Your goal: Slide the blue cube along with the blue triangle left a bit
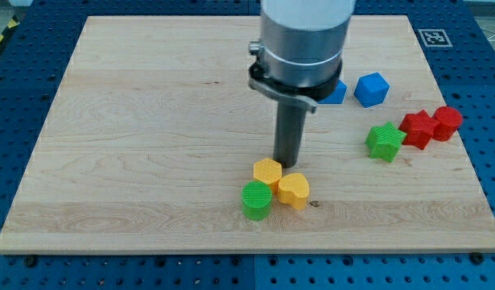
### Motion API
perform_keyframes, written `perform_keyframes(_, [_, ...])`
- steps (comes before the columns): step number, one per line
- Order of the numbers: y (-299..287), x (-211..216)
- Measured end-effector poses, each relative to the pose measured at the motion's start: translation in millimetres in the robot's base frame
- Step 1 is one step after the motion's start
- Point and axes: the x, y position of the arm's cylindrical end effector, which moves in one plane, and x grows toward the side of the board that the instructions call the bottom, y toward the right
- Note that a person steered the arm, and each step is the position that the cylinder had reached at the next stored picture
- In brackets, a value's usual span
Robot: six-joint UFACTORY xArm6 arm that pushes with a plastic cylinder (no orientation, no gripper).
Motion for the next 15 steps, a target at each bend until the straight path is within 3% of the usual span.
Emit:
perform_keyframes(2, [18,-39])
perform_keyframes(5, [26,-159])
perform_keyframes(6, [58,-171])
perform_keyframes(8, [139,-178])
perform_keyframes(10, [154,-145])
perform_keyframes(13, [193,-134])
perform_keyframes(15, [171,-133])
